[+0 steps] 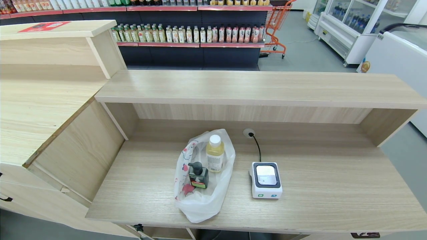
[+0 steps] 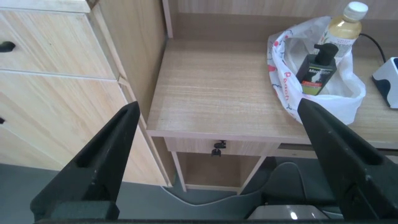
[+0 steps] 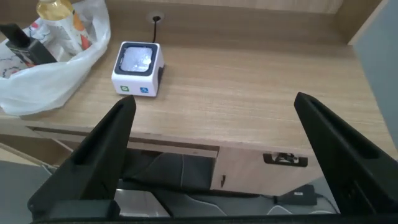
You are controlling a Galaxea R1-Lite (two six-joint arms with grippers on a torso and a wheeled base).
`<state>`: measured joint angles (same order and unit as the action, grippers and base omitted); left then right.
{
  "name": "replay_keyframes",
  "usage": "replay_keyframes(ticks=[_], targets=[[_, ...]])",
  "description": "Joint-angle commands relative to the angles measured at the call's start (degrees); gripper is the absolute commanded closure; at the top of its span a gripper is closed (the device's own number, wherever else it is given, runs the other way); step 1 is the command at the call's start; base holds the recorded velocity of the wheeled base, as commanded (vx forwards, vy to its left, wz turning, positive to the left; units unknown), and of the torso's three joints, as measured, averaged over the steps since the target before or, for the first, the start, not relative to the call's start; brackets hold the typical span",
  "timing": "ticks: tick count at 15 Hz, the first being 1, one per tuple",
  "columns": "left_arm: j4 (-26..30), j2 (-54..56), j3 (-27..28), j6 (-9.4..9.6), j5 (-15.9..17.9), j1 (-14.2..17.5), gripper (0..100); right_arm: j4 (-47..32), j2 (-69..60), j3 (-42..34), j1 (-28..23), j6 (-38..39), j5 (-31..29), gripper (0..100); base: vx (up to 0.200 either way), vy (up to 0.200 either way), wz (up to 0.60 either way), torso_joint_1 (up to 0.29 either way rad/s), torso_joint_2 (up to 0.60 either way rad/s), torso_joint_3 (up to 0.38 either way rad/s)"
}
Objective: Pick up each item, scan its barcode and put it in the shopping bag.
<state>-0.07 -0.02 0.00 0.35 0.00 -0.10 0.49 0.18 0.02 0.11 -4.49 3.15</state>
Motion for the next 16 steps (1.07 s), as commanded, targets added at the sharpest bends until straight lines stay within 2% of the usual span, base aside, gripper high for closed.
replay_keyframes(ticks=[1,16], targets=[[0.0,-0.1,0.0,0.0,0.0,0.0,0,0.0,-0.1,0.0,0.1,-0.2,0.0,0,0.0,0.0,0.0,0.0,0.0,0.0],[0.0,-0.1,0.0,0.0,0.0,0.0,0,0.0,-0.1,0.0,0.1,0.3,0.0,0,0.0,0.0,0.0,0.0,0.0,0.0]])
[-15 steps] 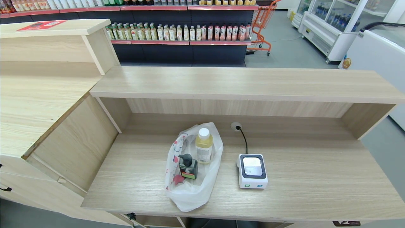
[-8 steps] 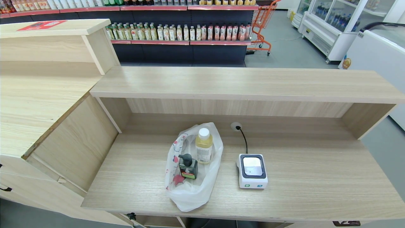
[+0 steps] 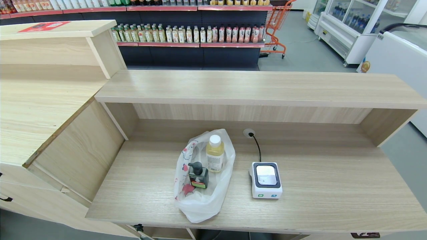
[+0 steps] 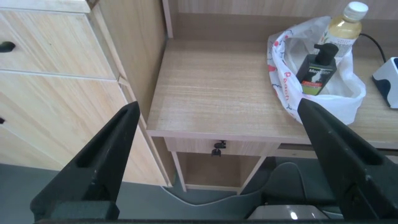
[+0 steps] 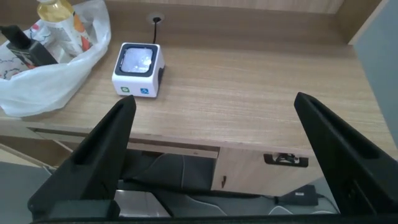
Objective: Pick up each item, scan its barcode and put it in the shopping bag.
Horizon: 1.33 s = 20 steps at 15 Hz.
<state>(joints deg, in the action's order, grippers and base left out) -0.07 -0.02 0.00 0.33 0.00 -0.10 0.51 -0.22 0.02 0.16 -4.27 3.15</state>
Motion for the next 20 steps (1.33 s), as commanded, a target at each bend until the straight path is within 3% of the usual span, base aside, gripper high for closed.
replay_keyframes(ticks=[1,13,16,20], targets=[[0.0,-0.1,0.0,-0.15,0.0,0.0,0,0.0,0.2,0.0,0.0,0.0,0.0,0,0.0,0.0,0.0,0.0,0.0,0.0],[0.0,-0.1,0.0,0.11,0.0,0.0,0,0.0,0.3,0.0,0.0,-0.3,0.0,0,0.0,-0.183,0.0,0.003,0.0,0.002],[0.0,-0.1,0.0,0.2,0.1,0.0,0,0.0,0.3,0.0,0.0,-0.3,0.0,0,0.0,0.0,0.0,0.0,0.0,0.0],[0.0,-0.2,0.0,0.29,0.0,0.0,0,0.0,0.3,0.0,0.0,-0.4,0.0,0,0.2,0.0,0.0,0.002,0.0,0.001]])
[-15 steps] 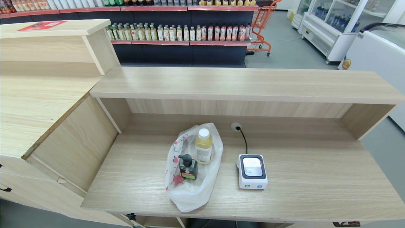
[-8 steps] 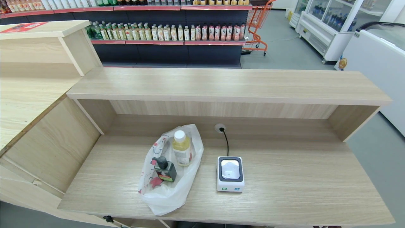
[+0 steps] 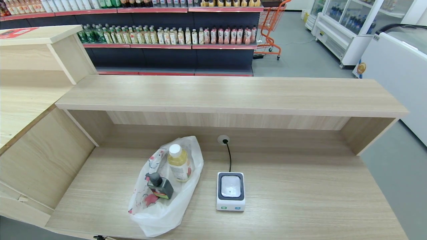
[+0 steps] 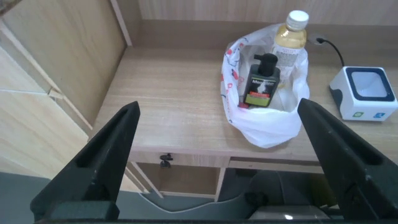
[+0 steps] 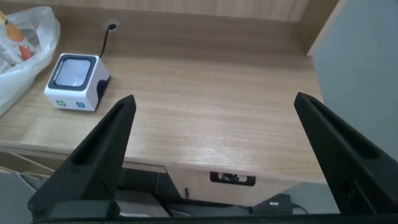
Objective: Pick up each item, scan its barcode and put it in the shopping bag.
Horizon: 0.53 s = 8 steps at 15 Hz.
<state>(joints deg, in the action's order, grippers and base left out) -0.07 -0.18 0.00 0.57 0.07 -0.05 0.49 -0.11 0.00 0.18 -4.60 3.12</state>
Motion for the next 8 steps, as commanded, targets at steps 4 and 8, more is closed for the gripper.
replay_keyframes(ticks=[4,8], targets=[[0.0,0.1,0.0,-0.13,-0.1,0.0,0,0.0,0.2,0.0,0.0,-0.1,0.0,100,0.0,0.0,0.0,0.0,0.0,0.0],[0.0,0.1,0.0,-0.13,-0.1,0.0,0,0.0,0.2,0.0,0.0,0.6,0.0,100,0.0,0.0,0.0,0.0,0.0,0.0]])
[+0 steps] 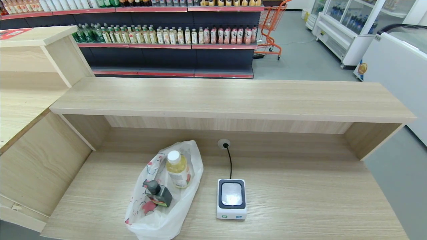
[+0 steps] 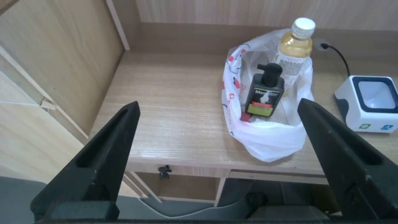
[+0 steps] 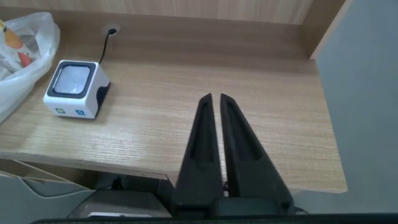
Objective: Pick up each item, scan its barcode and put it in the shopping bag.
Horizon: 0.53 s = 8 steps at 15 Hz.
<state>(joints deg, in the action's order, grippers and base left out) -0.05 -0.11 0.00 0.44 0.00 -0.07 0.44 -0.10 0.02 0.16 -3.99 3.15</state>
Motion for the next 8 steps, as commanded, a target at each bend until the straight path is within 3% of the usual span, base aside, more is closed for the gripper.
replay_keyframes(ticks=[1,8], targets=[[0.0,0.0,0.0,0.0,0.0,0.0,0,0.0,0.2,0.0,0.0,0.1,0.0,100,0.0,0.0,0.0,0.0,0.0,0.0],[0.0,0.0,0.0,0.0,0.0,0.0,0,-0.1,0.2,0.0,0.0,0.0,-0.1,100,0.0,0.0,0.0,0.0,0.0,0.0]])
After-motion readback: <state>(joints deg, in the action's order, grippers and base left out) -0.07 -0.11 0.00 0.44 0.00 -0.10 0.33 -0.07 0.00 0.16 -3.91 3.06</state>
